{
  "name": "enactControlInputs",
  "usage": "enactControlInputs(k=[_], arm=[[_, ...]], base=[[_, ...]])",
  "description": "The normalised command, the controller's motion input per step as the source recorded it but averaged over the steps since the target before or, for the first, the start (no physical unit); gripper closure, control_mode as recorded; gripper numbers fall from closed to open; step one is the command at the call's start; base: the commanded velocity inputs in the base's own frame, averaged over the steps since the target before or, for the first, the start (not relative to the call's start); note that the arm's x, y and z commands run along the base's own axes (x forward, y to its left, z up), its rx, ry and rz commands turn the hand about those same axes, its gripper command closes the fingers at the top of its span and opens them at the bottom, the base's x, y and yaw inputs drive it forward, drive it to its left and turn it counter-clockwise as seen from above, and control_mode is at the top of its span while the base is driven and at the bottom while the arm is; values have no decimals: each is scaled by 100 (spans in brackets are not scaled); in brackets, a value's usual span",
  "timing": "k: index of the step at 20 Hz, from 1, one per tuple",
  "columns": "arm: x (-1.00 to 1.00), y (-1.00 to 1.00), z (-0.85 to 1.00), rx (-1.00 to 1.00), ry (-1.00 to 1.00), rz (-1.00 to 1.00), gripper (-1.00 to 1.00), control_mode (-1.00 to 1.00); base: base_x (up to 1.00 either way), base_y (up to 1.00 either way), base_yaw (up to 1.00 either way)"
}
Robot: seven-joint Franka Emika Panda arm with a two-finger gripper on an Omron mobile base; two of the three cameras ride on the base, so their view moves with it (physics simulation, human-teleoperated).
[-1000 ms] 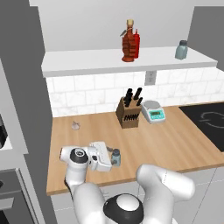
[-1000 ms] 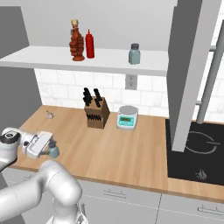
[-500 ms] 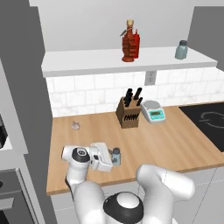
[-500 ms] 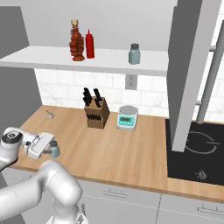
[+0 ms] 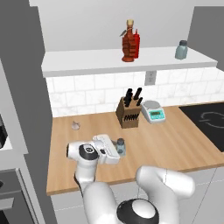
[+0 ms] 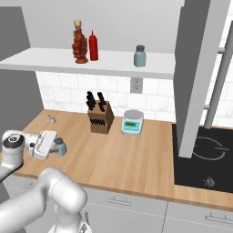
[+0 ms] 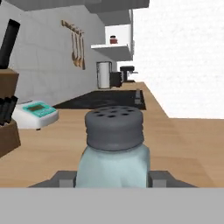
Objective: Put the shaker and condiment bottle from the counter next to their counterparts in the cabinet.
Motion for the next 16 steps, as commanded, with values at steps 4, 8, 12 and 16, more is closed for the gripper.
enactControlInputs(k=[4,8,12,16], arm=[[-69,-57,64,0,-20,24,100,-100],[-57,-39,70,0,-14,16,100,-100],[-25,-40,79,0,-5,17,100,-100],[-16,-40,78,0,-3,22,100,-100]], base=[[0,0,0],[0,0,0],[0,0,0],[0,0,0]])
